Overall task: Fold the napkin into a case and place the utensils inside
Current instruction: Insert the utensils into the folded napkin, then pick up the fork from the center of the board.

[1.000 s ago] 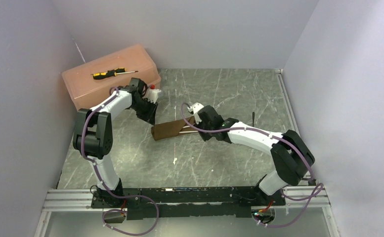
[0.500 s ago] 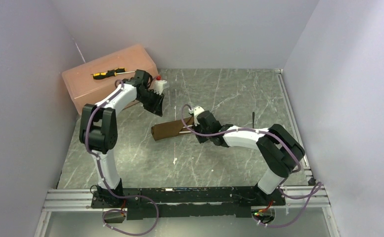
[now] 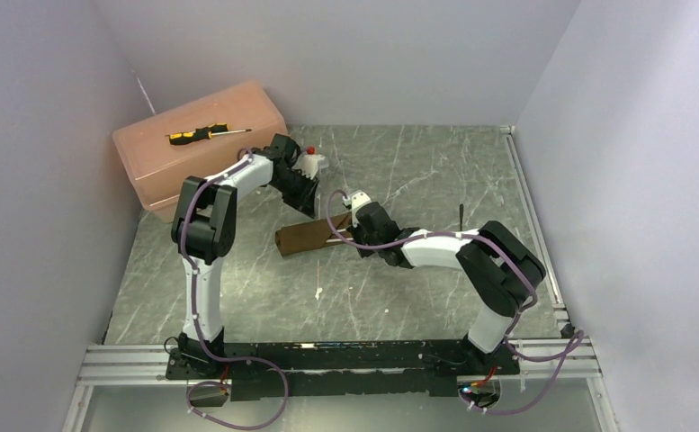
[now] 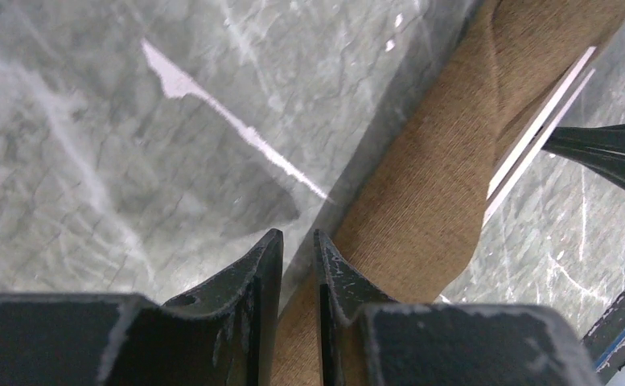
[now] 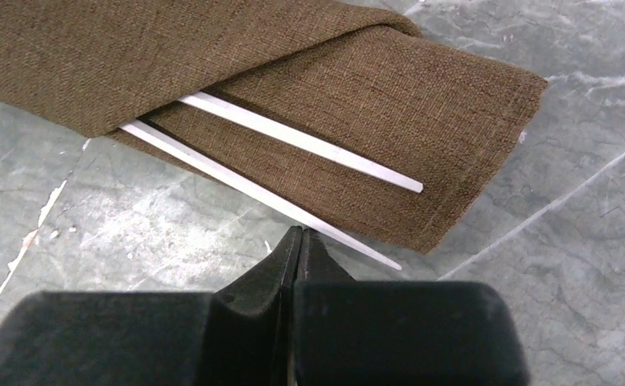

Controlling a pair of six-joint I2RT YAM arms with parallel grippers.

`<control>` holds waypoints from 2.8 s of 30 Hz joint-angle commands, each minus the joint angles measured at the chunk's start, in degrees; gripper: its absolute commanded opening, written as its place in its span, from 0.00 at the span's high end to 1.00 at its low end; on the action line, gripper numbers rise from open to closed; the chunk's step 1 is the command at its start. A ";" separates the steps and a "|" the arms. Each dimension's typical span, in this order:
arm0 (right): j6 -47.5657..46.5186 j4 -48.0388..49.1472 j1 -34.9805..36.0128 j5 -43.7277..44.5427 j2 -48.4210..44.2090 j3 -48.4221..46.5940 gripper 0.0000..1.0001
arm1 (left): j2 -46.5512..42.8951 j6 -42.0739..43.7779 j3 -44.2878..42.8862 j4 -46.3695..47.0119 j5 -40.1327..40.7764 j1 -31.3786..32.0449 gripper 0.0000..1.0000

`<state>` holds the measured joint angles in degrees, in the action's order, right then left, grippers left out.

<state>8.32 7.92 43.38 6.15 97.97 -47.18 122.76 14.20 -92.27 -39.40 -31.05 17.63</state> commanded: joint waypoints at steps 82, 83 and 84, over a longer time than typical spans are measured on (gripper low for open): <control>18.78 -21.35 -40.75 0.76 -3.44 -1.80 1.00 | -1.71 3.91 -31.91 -19.62 13.88 -3.11 0.06; 18.43 -20.48 -40.51 -0.21 -4.66 -1.60 1.00 | -1.92 4.00 -31.47 -19.74 13.01 -3.12 0.06; 18.00 -19.69 -40.06 -0.80 -5.97 -1.52 1.00 | -2.24 4.30 -30.84 -19.53 12.07 -3.13 0.06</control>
<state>27.18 -13.96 2.55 10.52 93.93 -49.32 123.59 18.50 -122.58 -58.13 -16.19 14.50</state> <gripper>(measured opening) 0.018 0.935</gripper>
